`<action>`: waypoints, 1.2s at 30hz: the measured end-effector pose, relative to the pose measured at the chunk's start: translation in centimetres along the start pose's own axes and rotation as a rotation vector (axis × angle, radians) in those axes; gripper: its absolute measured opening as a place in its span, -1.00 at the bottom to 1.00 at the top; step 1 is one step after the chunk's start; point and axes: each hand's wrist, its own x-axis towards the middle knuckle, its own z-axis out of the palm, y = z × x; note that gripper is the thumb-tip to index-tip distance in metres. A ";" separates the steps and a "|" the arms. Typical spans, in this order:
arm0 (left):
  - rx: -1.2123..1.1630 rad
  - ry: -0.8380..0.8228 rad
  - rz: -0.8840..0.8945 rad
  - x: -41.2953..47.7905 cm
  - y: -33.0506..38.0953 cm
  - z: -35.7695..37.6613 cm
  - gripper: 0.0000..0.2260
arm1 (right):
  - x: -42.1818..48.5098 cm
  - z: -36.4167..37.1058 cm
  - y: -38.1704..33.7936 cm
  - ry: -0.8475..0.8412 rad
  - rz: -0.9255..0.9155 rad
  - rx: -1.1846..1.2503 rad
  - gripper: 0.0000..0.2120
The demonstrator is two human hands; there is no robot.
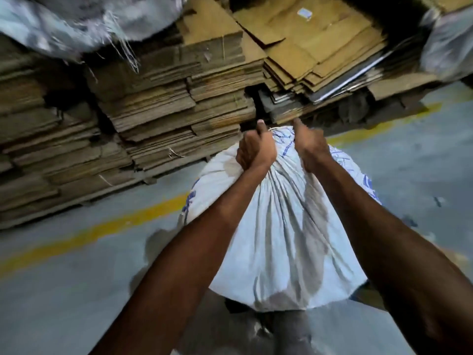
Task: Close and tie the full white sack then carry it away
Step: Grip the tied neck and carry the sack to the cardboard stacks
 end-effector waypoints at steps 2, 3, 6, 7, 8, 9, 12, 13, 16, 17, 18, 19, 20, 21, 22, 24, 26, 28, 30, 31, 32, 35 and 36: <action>-0.007 0.033 0.002 0.0 0.8 -2.2 -0.49 | -1.7 -0.2 -1.8 -0.021 -0.062 0.003 -0.21; -0.010 0.046 0.001 0.0 1.1 -3.3 -0.49 | -2.7 0.1 -2.7 -0.053 -0.120 0.007 -0.32; -0.033 0.086 0.002 0.0 1.9 -6.7 -0.48 | -4.5 0.7 -5.0 -0.106 -0.205 0.003 -0.52; -0.041 0.103 0.007 -0.1 2.2 -7.9 -0.48 | -5.3 0.9 -6.0 -0.097 -0.215 -0.009 -0.48; -0.047 0.121 0.016 -0.2 2.4 -9.0 -0.49 | -5.8 1.2 -6.6 -0.092 -0.208 -0.011 -0.42; -0.056 0.134 0.024 -0.3 2.7 -10.2 -0.50 | -6.1 1.6 -7.3 -0.100 -0.200 -0.003 -0.35; -0.062 0.165 0.034 0.0 3.8 -13.4 -0.52 | -6.9 2.8 -9.5 -0.127 -0.190 0.052 -0.22; -0.068 0.181 0.032 0.2 4.0 -14.4 -0.51 | -7.7 2.9 -10.3 -0.140 -0.189 0.076 -0.22; -0.090 0.236 0.029 0.9 4.5 -17.1 -0.50 | -10.2 3.4 -13.0 -0.187 -0.254 0.103 -0.30; -0.088 0.260 0.025 1.1 4.5 -18.1 -0.49 | -10.8 4.0 -13.7 -0.212 -0.267 0.098 -0.35; -0.087 0.280 0.023 1.2 4.4 -19.1 -0.49 | -11.3 4.5 -14.2 -0.227 -0.278 0.107 -0.38; -0.089 0.294 0.020 1.4 4.3 -20.0 -0.49 | -11.9 5.1 -14.7 -0.237 -0.277 0.118 -0.37; -0.088 0.311 0.020 1.7 4.1 -20.9 -0.48 | -12.4 5.7 -15.2 -0.241 -0.274 0.126 -0.34; -0.086 0.326 0.018 1.9 3.8 -21.6 -0.48 | -12.8 6.4 -15.6 -0.240 -0.272 0.130 -0.31; -0.095 0.348 0.015 2.3 3.4 -22.4 -0.47 | -13.1 7.3 -16.1 -0.259 -0.281 0.142 -0.31; -0.116 0.372 0.008 2.8 2.5 -24.2 -0.47 | -14.1 9.0 -16.7 -0.312 -0.311 0.153 -0.39; -0.120 0.386 0.001 3.3 1.6 -26.1 -0.49 | -15.1 10.9 -17.4 -0.348 -0.321 0.166 -0.40; -0.125 0.413 -0.017 4.0 0.2 -28.2 -0.49 | -16.8 12.9 -18.2 -0.364 -0.330 0.164 -0.37; -0.148 0.448 -0.037 5.1 -1.6 -30.6 -0.47 | -18.4 15.3 -18.8 -0.398 -0.351 0.168 -0.46; -0.159 0.460 -0.043 5.5 -2.3 -31.7 -0.46 | -19.3 16.3 -19.1 -0.412 -0.357 0.173 -0.47; -0.166 0.467 -0.052 6.1 -3.3 -33.1 -0.45 | -20.5 17.5 -19.5 -0.431 -0.350 0.166 -0.47; -0.181 0.487 -0.054 7.4 -5.7 -37.9 -0.47 | -23.6 21.8 -21.0 -0.444 -0.378 0.198 -0.46; -0.179 0.491 -0.064 8.0 -6.4 -39.2 -0.48 | -24.5 23.0 -21.6 -0.454 -0.377 0.198 -0.48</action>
